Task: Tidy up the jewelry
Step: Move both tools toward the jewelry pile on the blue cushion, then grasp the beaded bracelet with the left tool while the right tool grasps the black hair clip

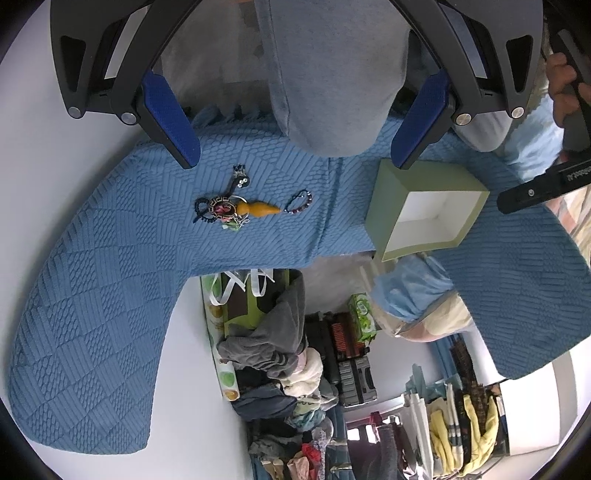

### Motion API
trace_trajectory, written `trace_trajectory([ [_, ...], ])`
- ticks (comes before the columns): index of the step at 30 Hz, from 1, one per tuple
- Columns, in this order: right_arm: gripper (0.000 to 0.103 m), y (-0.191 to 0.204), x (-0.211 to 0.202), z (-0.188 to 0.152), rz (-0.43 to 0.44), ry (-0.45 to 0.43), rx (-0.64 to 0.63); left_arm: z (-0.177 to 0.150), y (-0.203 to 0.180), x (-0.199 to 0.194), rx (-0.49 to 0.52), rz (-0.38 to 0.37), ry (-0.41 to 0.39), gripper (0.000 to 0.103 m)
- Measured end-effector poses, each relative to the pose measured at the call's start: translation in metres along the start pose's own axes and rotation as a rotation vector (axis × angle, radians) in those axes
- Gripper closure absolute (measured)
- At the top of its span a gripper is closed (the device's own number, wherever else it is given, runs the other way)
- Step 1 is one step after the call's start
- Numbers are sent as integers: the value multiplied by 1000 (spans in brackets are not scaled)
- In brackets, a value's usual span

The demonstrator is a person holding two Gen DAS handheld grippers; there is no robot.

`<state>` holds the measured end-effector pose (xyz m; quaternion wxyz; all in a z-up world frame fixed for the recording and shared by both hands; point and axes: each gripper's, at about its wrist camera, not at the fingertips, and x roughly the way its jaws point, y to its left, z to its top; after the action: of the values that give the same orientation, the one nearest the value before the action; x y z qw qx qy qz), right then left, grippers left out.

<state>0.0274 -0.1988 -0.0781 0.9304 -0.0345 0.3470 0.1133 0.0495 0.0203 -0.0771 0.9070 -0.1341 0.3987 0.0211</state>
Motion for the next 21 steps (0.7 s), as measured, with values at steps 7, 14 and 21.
trace_trajectory([
  [7, 4, -4, -3, 3, -1, -42, 9, -3, -7, 2, 3, 0, 7, 1],
  [14, 15, -14, 6, -1, -2, -24, -2, -6, -17, 22, 5, -24, 43, 1],
  [21, 19, -28, 28, -8, 10, 3, 15, -10, -24, 46, 26, -24, 72, 1],
])
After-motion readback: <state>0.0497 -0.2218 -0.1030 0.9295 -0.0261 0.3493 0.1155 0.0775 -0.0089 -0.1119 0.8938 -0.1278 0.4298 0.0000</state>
